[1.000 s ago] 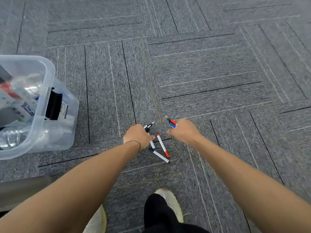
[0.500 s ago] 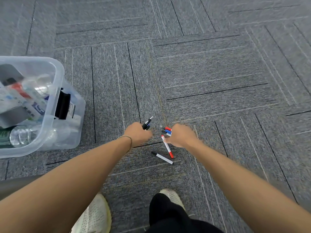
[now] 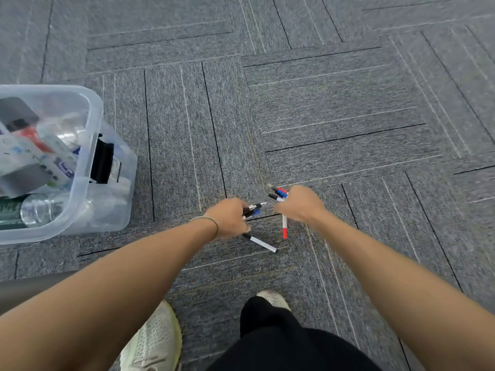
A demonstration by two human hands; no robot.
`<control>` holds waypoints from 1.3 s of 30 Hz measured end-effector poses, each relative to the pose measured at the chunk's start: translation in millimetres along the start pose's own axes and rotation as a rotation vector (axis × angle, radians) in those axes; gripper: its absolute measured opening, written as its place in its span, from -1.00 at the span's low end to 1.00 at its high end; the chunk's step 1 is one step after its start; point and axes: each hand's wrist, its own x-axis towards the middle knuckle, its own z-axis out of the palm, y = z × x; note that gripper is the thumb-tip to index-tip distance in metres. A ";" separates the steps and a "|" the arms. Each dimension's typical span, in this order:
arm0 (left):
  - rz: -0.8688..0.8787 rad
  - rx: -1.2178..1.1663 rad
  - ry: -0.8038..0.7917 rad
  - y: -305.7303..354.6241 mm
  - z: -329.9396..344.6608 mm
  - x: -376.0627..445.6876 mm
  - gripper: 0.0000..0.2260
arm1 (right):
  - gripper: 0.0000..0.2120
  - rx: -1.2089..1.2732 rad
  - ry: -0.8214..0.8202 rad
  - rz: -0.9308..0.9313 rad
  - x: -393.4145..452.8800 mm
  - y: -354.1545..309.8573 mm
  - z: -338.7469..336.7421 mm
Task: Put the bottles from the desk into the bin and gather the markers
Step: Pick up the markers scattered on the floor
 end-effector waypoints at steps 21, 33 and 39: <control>0.090 0.267 0.251 36.4 -2.4 1.8 -0.81 | -0.58 0.203 0.126 0.039 4.2 -7.3 -12.3; -0.105 -0.523 0.454 75.6 -148.7 65.6 -0.76 | -0.69 0.904 0.249 0.070 53.9 -86.8 -129.9; -0.120 -0.660 0.473 154.6 -216.9 -1.1 -0.80 | -0.65 0.957 0.324 0.152 -31.3 -115.0 -225.1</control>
